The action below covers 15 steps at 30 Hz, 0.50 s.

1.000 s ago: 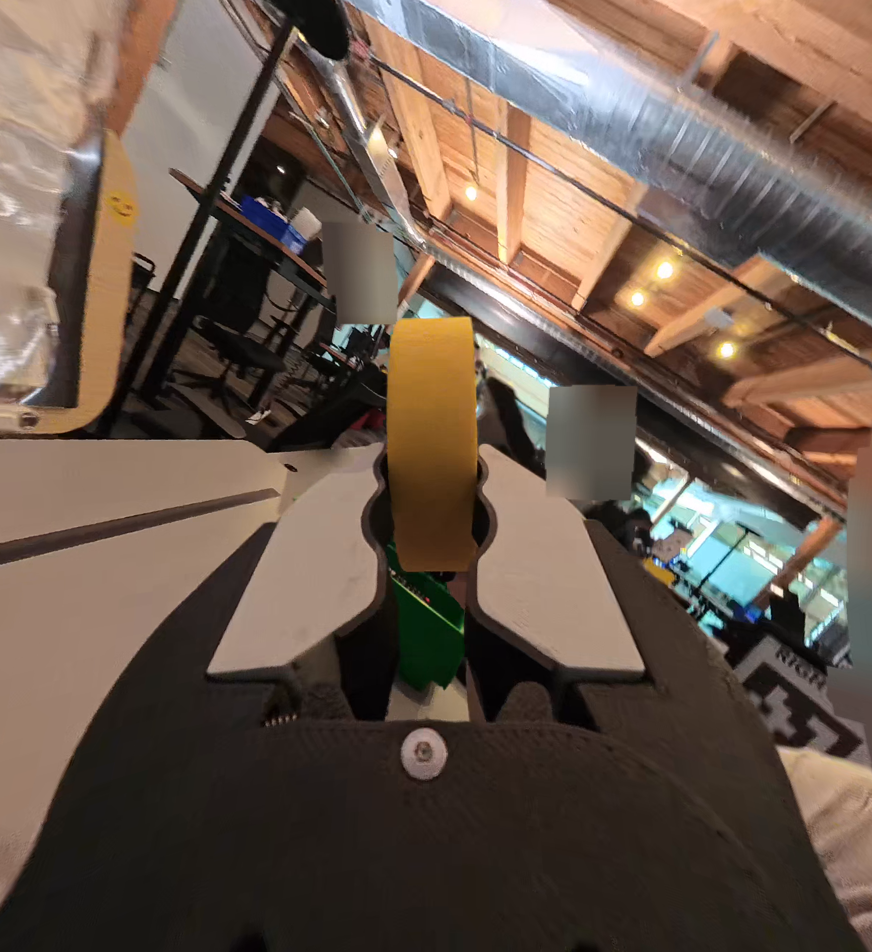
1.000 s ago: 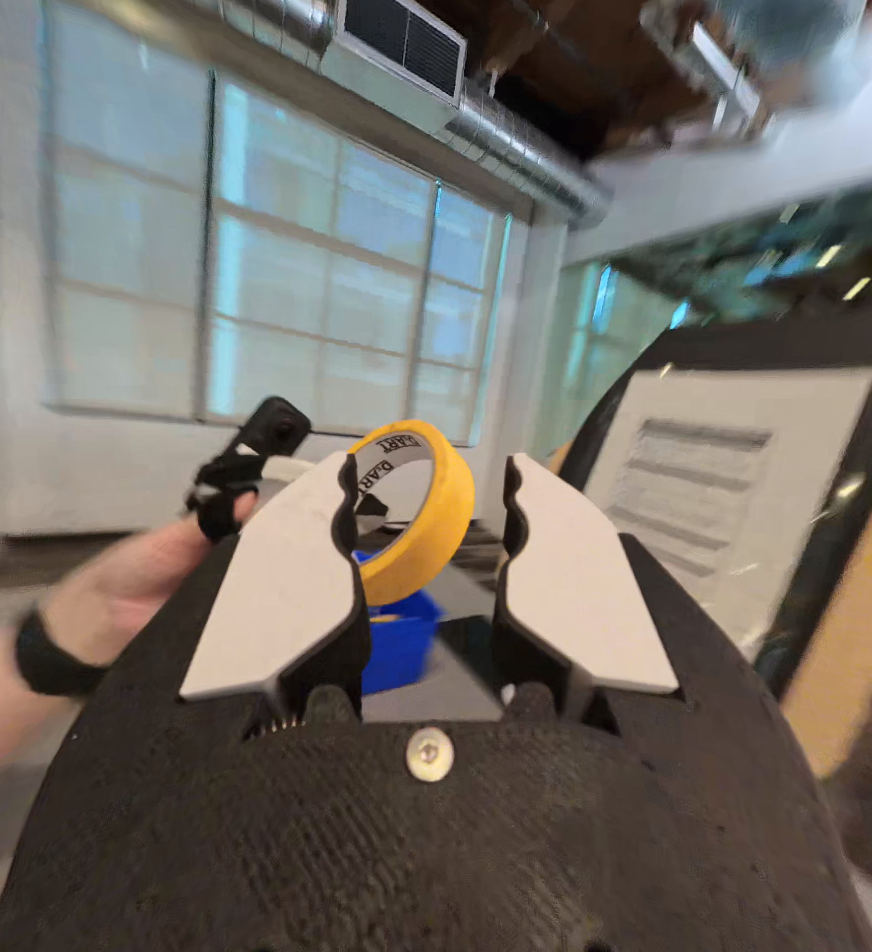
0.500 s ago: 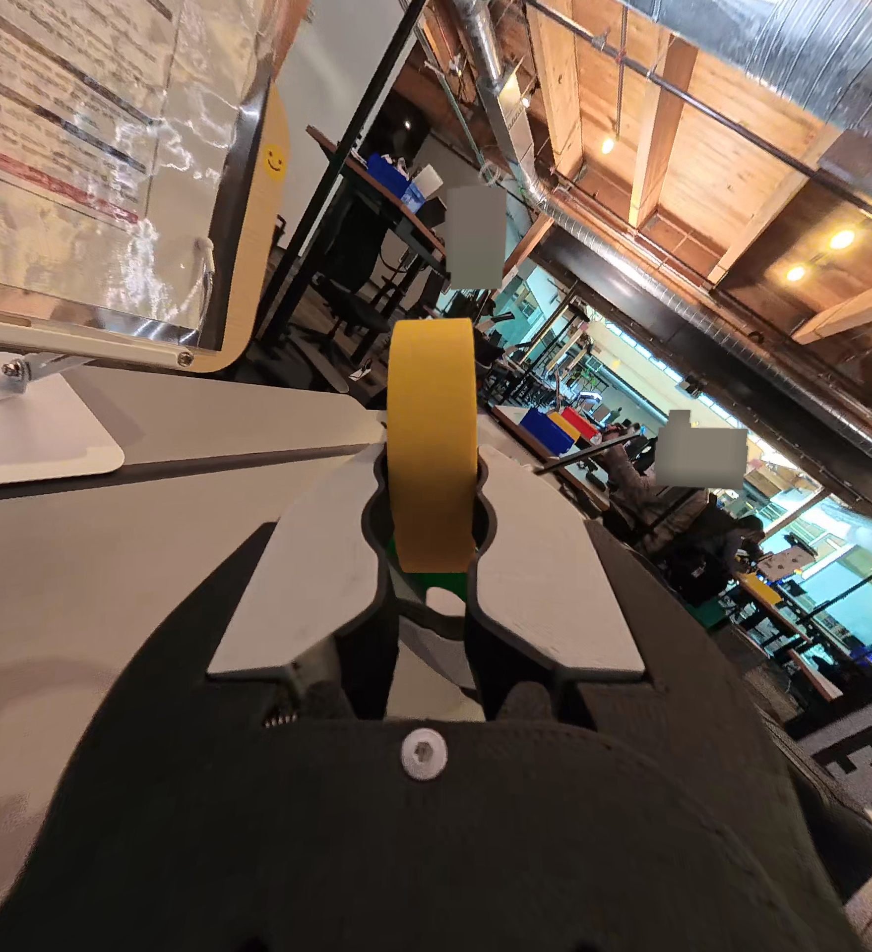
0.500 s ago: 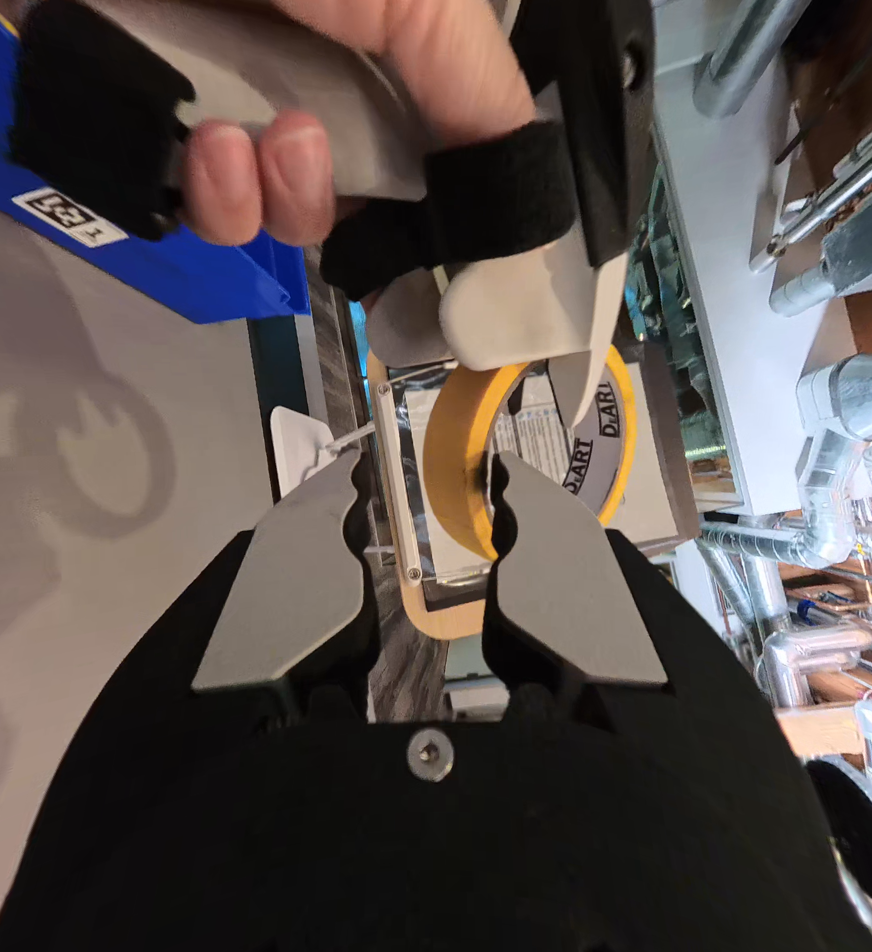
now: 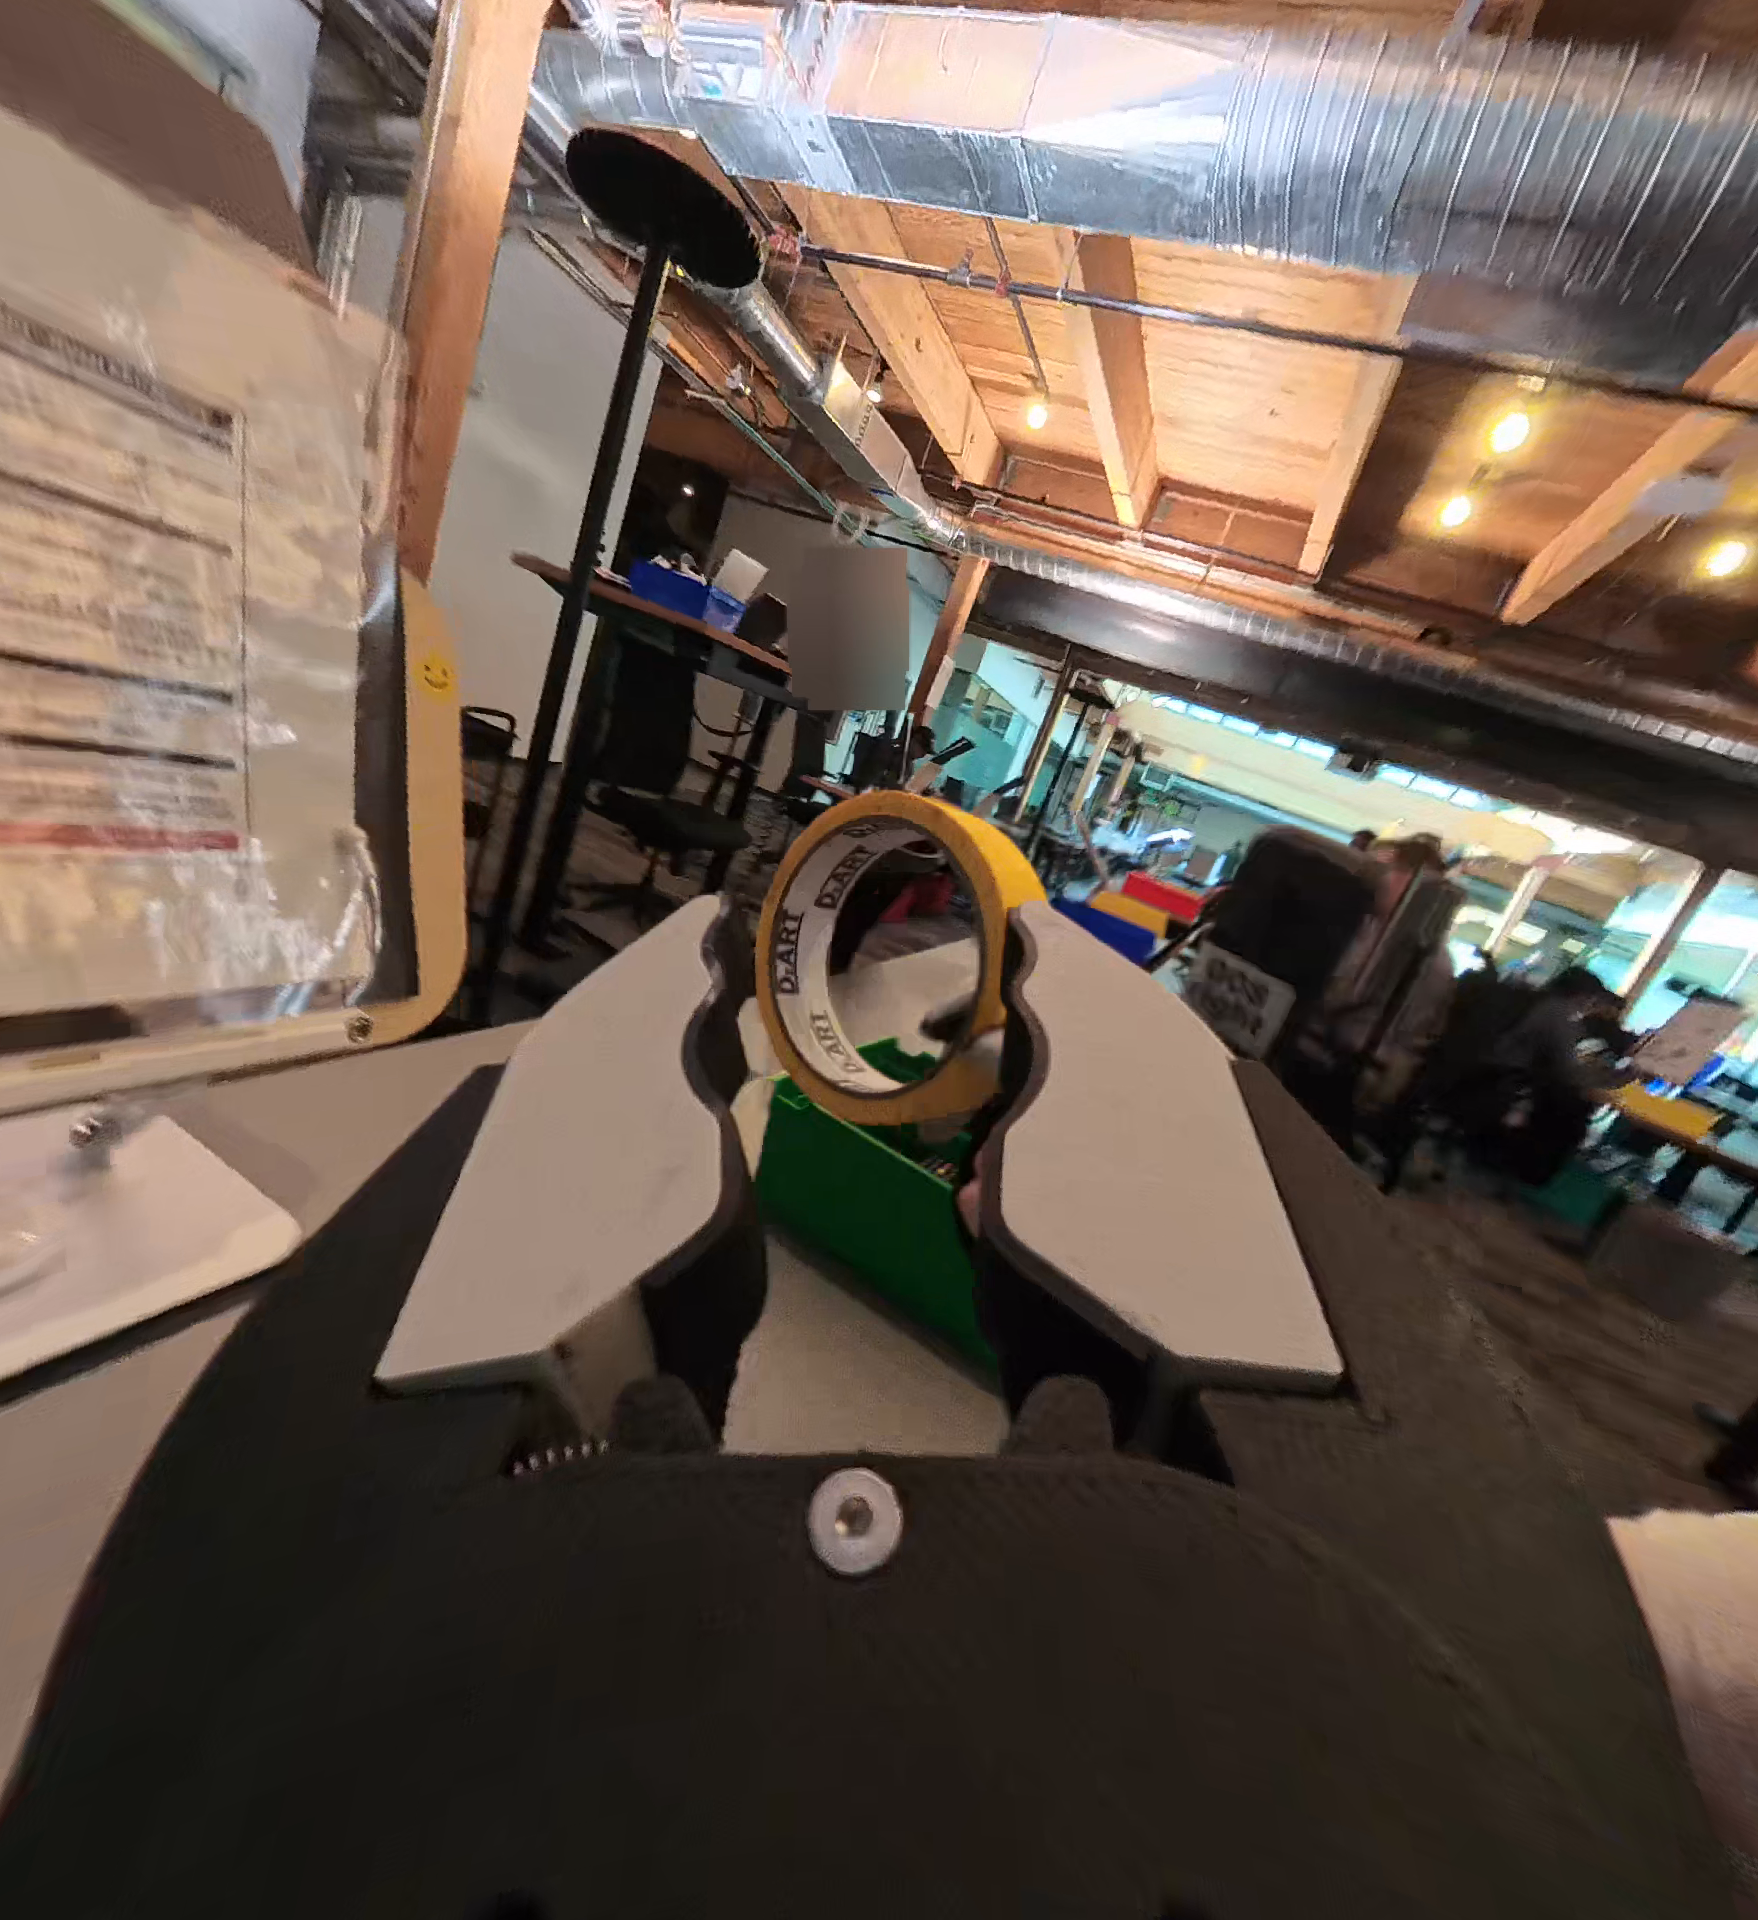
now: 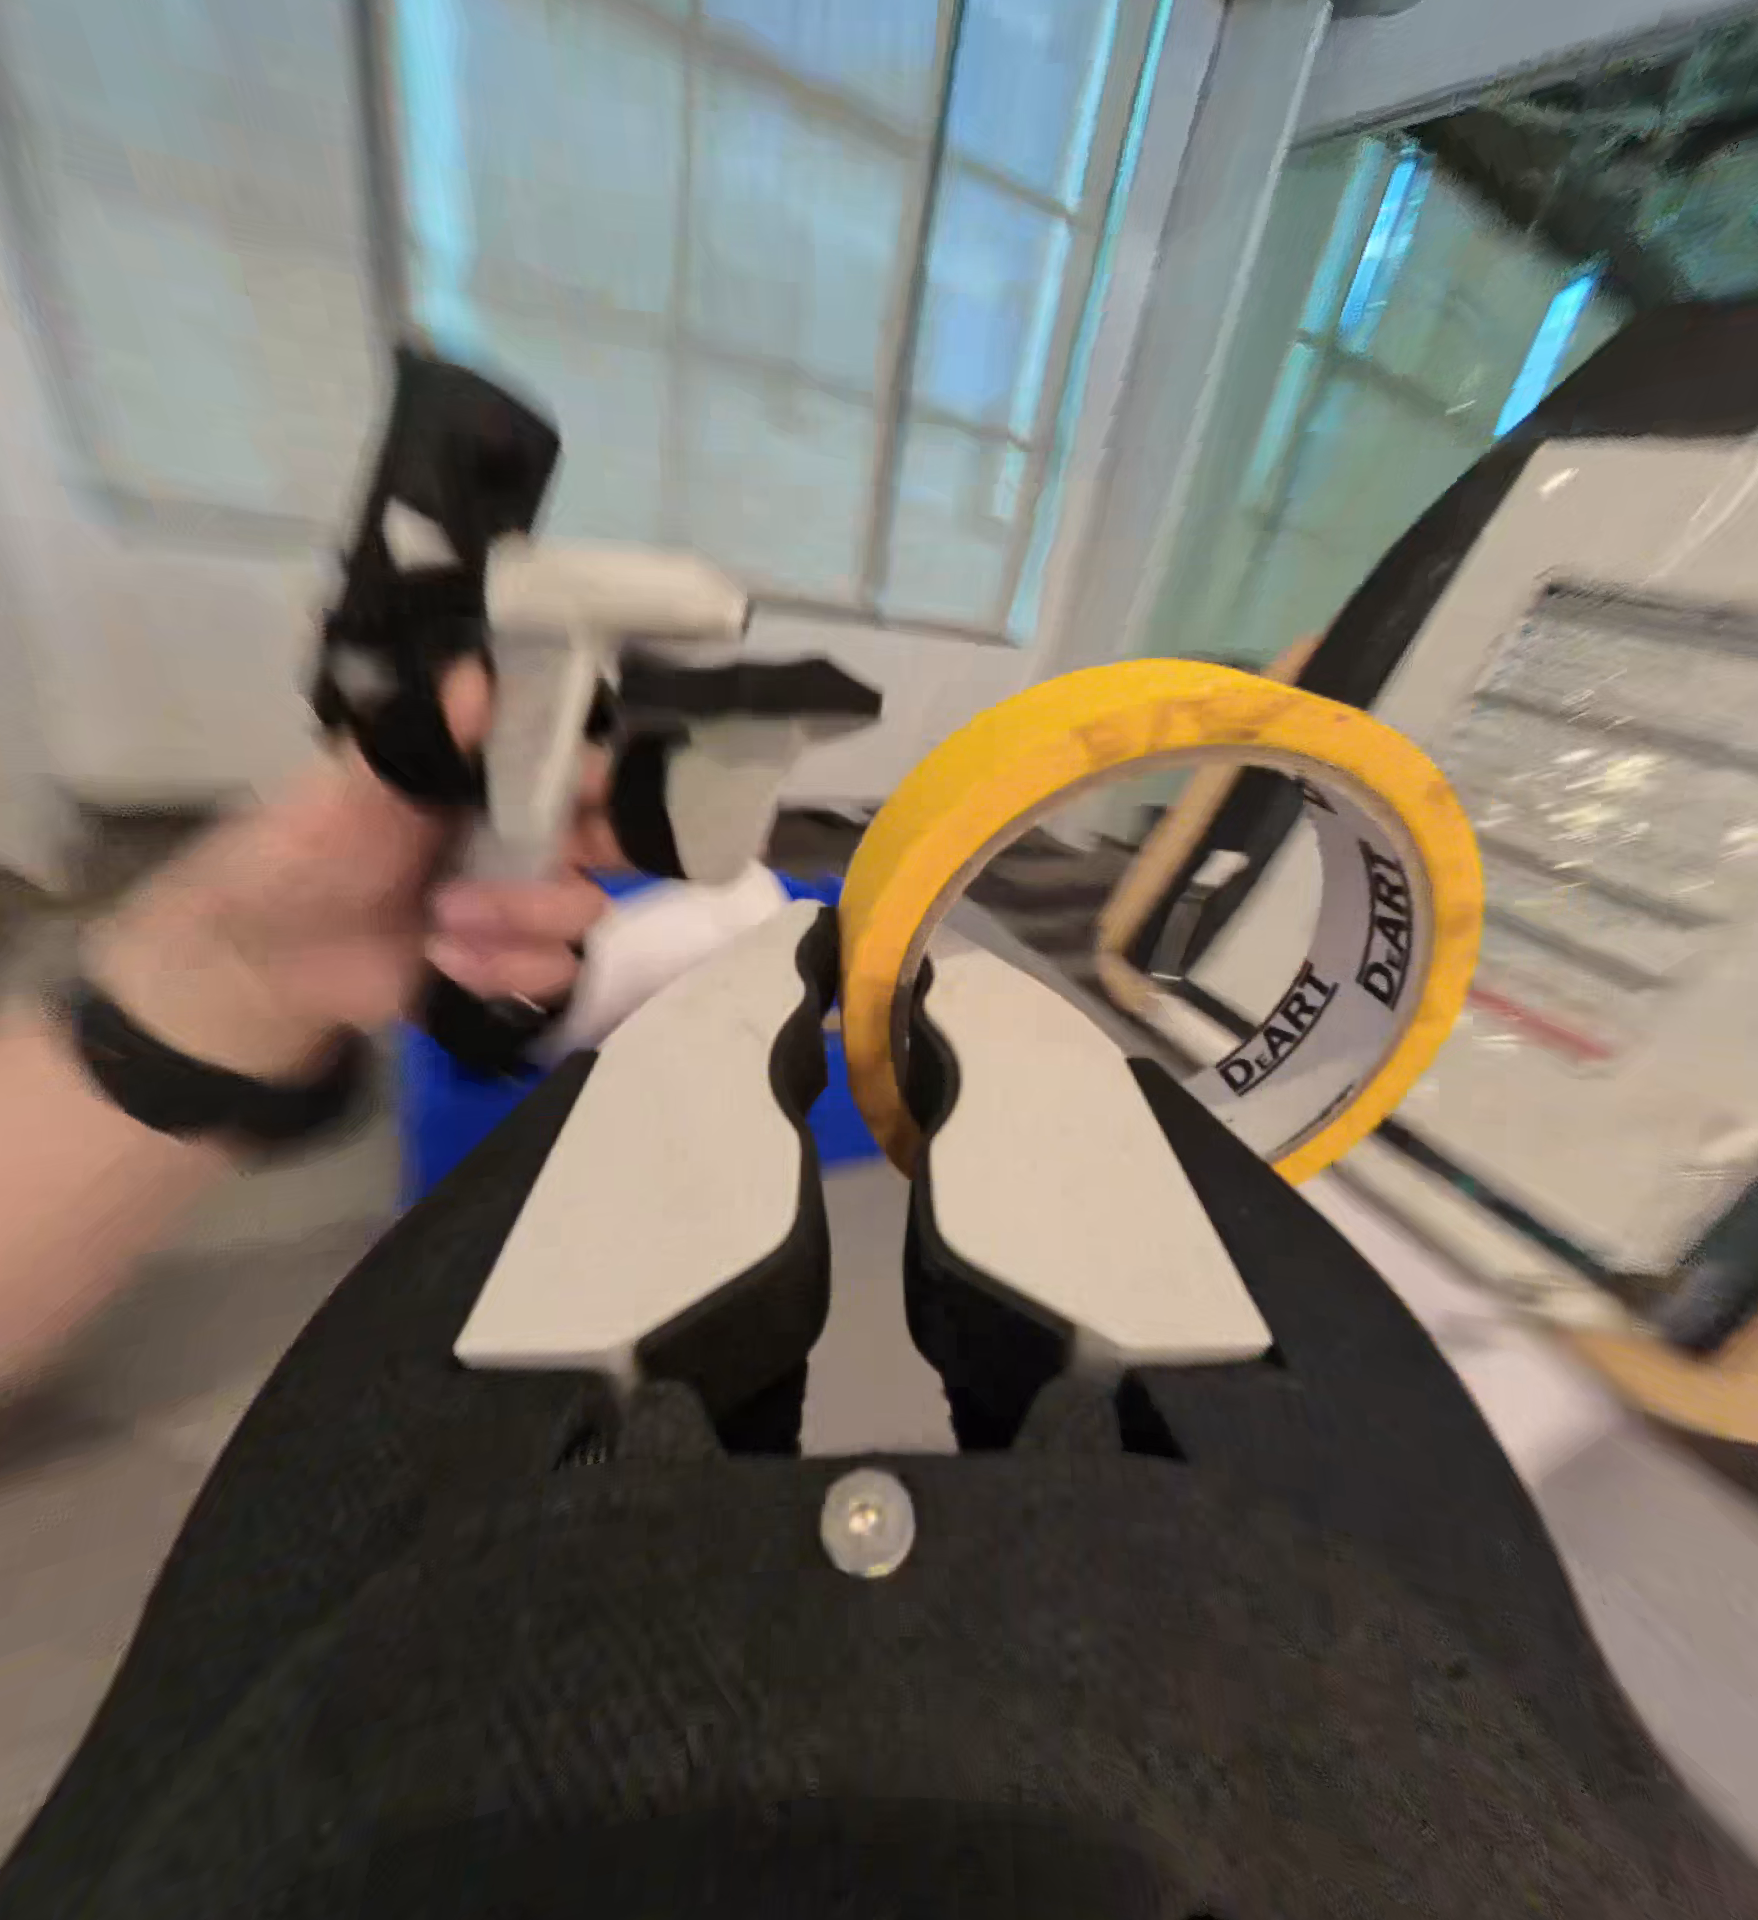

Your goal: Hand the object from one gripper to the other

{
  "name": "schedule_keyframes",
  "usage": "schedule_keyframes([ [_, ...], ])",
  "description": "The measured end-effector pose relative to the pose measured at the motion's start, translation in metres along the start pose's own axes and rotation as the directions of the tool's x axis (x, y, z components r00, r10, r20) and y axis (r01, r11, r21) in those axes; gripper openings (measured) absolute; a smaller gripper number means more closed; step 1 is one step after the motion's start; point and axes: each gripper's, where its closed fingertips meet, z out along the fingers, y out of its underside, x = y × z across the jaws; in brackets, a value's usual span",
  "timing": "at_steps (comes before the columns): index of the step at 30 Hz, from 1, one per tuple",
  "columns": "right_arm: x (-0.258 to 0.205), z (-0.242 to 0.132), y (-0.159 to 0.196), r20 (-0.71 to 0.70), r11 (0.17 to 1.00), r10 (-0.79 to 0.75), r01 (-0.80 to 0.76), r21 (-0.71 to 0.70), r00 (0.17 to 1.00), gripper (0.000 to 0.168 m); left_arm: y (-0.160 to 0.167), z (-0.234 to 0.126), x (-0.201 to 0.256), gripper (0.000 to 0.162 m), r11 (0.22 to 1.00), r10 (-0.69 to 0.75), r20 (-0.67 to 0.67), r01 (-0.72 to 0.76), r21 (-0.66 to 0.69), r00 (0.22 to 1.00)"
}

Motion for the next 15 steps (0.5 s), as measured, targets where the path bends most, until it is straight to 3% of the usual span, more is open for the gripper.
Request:
schedule_keyframes([
  [2, 0.002, -0.014, -0.024, 0.202, 0.925, 0.330, -0.358, 0.126, 0.922, 0.011, 0.003, 0.001, 0.009, 0.047, 0.994, 0.103, -0.012, -0.103, -0.038, 0.995],
  [4, 0.015, -0.029, -0.041, 0.398, 0.725, 0.567, -0.666, 0.173, 0.721, 0.010, 0.015, 0.006, 0.018, 0.051, 0.978, 0.182, -0.036, -0.184, -0.100, 0.983],
  [6, 0.030, -0.040, -0.046, 0.549, 0.502, 0.676, -0.853, 0.146, 0.492, 0.010, 0.028, 0.013, 0.024, 0.052, 0.954, 0.256, -0.039, -0.259, -0.155, 0.966],
  [9, 0.045, -0.045, -0.042, 0.693, 0.225, 0.693, -0.973, 0.054, 0.198, 0.010, 0.036, 0.025, 0.027, 0.052, 0.900, 0.416, 0.027, -0.407, -0.155, 0.909],
  [12, 0.051, -0.040, -0.033, 0.732, 0.029, 0.682, -0.999, -0.017, 0.007, 0.010, 0.047, 0.031, 0.023, 0.057, 0.706, 0.699, 0.109, -0.659, -0.258, 0.707],
  [15, 0.051, -0.033, -0.022, 0.719, -0.060, 0.692, -0.998, -0.033, -0.065, 0.010, 0.057, 0.033, 0.018, 0.058, 0.423, 0.905, 0.139, -0.820, -0.385, 0.402],
])
